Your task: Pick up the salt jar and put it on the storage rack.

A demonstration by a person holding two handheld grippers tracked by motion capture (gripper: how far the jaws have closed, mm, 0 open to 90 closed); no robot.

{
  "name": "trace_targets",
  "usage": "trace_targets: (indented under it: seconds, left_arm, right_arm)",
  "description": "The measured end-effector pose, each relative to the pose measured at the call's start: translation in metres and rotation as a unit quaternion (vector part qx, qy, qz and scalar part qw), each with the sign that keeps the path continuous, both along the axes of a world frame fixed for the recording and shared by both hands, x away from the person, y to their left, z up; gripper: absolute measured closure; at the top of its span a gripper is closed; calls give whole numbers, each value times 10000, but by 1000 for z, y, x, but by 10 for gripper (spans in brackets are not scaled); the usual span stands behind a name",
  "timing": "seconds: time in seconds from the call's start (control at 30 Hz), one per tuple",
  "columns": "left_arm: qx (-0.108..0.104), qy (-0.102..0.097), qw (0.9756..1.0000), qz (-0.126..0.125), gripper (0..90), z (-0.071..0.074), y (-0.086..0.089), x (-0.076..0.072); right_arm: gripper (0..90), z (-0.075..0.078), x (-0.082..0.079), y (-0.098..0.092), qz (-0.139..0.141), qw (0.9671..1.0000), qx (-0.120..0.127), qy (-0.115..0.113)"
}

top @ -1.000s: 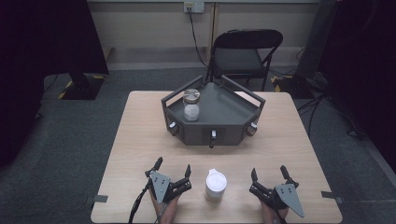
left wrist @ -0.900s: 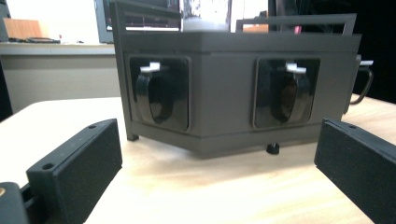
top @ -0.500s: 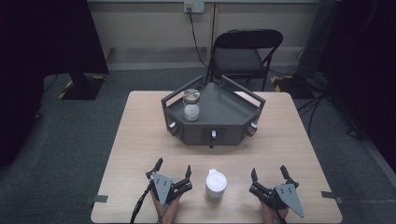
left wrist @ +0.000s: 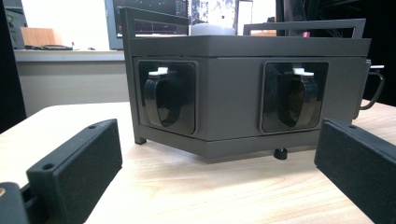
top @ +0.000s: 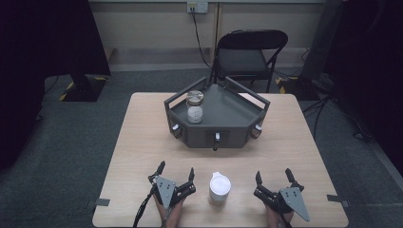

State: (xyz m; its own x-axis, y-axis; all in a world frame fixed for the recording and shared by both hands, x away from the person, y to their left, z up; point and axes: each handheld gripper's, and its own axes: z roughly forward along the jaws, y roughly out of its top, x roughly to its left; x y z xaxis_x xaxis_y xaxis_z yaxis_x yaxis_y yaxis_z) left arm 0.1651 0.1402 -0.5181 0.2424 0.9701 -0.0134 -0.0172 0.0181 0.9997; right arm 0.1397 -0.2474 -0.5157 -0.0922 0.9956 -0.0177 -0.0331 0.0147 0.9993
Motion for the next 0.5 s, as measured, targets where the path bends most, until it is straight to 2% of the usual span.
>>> trace_targets:
  seconds: [0.5]
  left_arm:
    - [5, -16, 10000, 0, 1, 0, 0, 0]
  right_arm:
    - [0, 0, 0, 0, -2, 10000, -2, -2]
